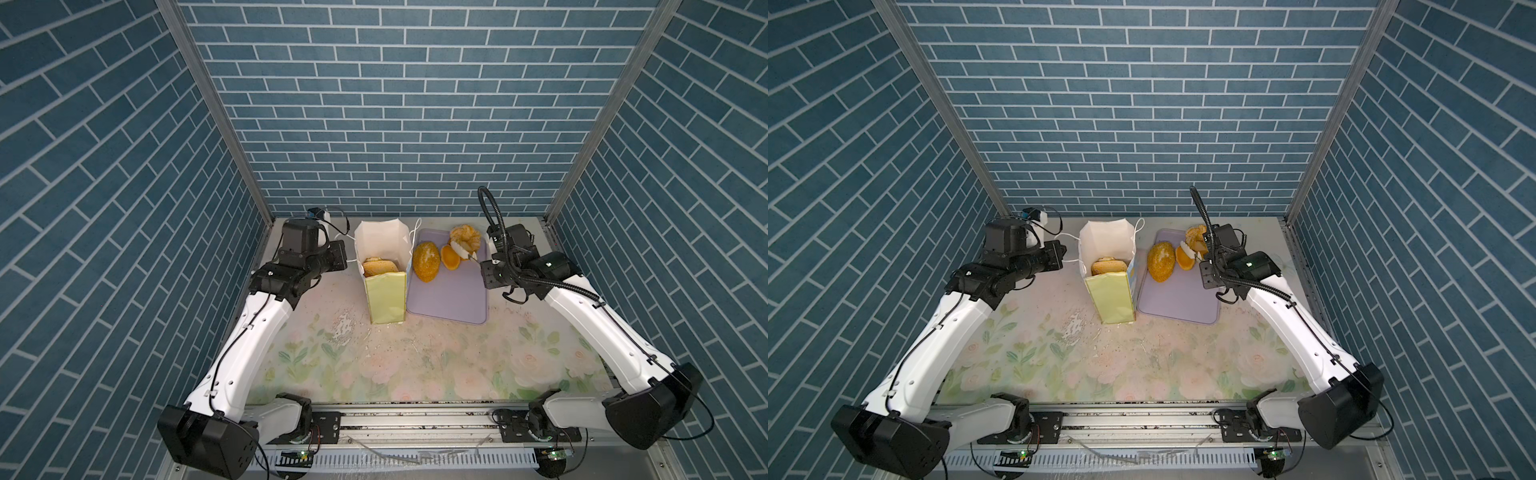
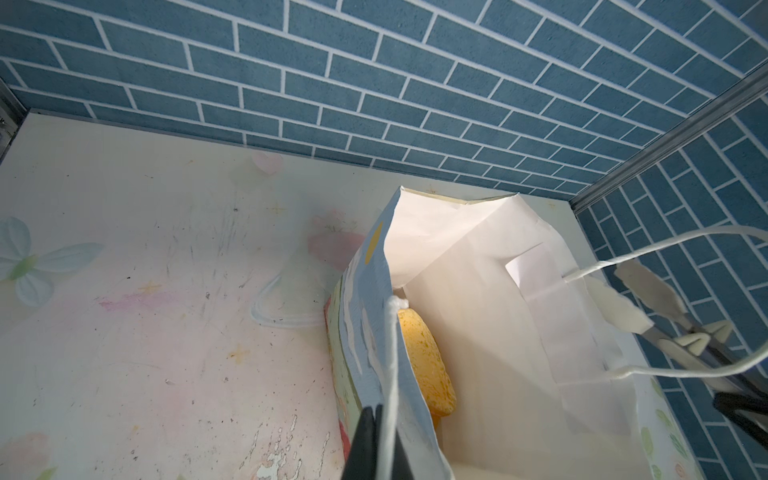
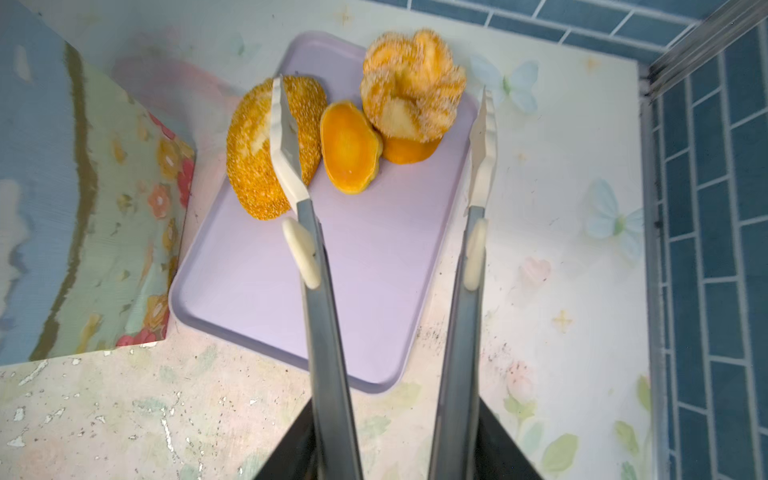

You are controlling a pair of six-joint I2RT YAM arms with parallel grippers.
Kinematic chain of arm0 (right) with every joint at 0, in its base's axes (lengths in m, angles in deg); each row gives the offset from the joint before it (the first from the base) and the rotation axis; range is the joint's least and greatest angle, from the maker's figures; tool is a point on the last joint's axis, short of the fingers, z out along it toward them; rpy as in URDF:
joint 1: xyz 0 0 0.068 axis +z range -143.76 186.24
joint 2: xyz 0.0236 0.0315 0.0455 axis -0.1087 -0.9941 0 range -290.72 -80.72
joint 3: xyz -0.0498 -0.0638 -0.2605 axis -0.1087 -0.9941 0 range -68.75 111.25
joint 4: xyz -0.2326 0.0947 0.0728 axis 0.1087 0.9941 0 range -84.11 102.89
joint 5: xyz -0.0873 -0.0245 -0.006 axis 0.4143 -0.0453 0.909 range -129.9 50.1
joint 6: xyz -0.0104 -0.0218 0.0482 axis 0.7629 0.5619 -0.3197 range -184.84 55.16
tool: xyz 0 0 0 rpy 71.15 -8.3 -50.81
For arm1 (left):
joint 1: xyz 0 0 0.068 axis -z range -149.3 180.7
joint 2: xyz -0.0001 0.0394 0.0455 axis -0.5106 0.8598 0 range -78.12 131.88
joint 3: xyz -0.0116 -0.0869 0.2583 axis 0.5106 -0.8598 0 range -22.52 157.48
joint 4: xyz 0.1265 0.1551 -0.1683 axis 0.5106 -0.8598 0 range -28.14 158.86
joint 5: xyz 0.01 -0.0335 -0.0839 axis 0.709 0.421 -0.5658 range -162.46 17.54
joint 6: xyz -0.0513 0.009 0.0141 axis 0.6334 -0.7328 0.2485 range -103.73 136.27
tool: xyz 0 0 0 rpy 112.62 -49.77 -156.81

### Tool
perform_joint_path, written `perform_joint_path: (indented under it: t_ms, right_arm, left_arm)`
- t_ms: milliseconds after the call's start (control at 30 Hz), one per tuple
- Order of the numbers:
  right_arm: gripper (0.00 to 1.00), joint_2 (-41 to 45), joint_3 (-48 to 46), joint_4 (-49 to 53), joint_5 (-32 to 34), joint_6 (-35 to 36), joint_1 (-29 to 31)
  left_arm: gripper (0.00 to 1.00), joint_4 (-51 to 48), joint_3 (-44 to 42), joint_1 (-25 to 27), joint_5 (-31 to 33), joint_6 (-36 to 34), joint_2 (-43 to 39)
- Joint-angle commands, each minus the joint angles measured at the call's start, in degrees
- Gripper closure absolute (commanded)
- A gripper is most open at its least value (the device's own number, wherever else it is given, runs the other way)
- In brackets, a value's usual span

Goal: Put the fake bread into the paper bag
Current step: 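Move the tongs back over the tray toward the second yellow egg tart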

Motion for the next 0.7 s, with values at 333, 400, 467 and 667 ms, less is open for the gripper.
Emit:
perform_joint_path:
  t_ms: [333, 400, 467, 667]
  right_arm:
    - [0.52, -12.0, 1.4, -8.9, -3.4, -1.5, -1.2]
    - [0.53, -12.7, 1.7, -8.6, -3.1, -1.2, -1.4]
    - [0.54, -13.4, 2.2, -8.0, -3.2, -1.5, -1.6]
    - [0.58, -15.0, 2.2, -7.6, -5.1, -1.9, -1.6]
  left_arm:
    - [0.94, -1.2, 0.8, 0.3, 1.0, -0.1, 1.4]
    - [0.94, -1.3, 0.7, 0.3, 1.1, 0.0, 1.5]
    - [0.94, -1.3, 0.8, 0.3, 1.0, 0.0, 1.8]
    - [0.94, -1.1, 0.9, 0.3, 1.0, 0.1, 2.2]
